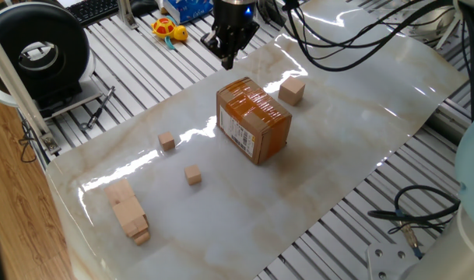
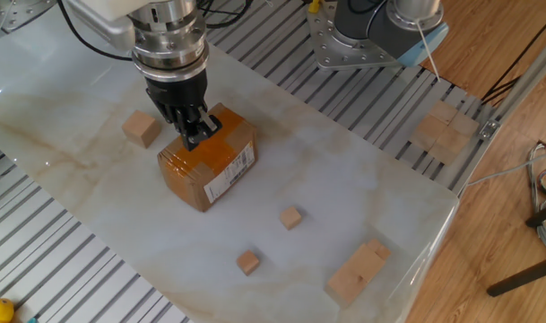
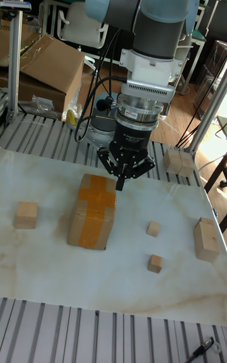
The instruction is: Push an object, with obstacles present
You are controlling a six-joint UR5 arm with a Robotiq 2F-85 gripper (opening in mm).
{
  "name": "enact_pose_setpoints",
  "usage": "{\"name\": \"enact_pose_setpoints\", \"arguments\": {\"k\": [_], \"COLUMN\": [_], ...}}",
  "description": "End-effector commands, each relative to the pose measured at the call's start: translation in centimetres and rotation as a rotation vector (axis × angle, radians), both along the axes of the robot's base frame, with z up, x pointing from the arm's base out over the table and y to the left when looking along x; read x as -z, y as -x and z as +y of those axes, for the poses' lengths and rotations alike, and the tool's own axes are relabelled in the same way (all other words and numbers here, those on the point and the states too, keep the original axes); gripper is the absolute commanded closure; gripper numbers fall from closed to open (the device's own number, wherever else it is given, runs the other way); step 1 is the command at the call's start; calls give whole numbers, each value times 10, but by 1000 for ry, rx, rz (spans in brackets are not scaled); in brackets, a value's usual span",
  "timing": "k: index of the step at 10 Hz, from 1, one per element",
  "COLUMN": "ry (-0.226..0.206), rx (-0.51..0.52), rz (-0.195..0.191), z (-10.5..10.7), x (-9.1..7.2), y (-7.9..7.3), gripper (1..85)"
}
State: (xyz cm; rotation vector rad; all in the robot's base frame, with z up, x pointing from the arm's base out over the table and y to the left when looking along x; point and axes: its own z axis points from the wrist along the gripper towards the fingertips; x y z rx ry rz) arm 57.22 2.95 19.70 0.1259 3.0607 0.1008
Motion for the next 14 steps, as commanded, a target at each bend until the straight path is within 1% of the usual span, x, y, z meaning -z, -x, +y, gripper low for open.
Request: {"name": "enact_pose_setpoints", "arguments": {"k": [1,2,3,4,6,8,9,10,11,12,13,14], "ry": [-27,-32,-16,-14,-5,1,-2,4,-38,-44,-78,-107], "rx": [18,22,11,5,3,7,4,-16,-45,-78,-78,-54], "rz": [-10,-12,-11,-2,-1,10,18,18,24,-18,-44,-62], "z": [7,8,4,3,1,-1,-1,-2,10,12,21,28], "x": [3,3,3,2,2,2,2,2,1,0,-2,-3], "y": [6,5,6,8,8,11,13,14,16,6,-1,-6], "gripper": [843,843,843,843,843,843,843,843,843,843,843,843]}}
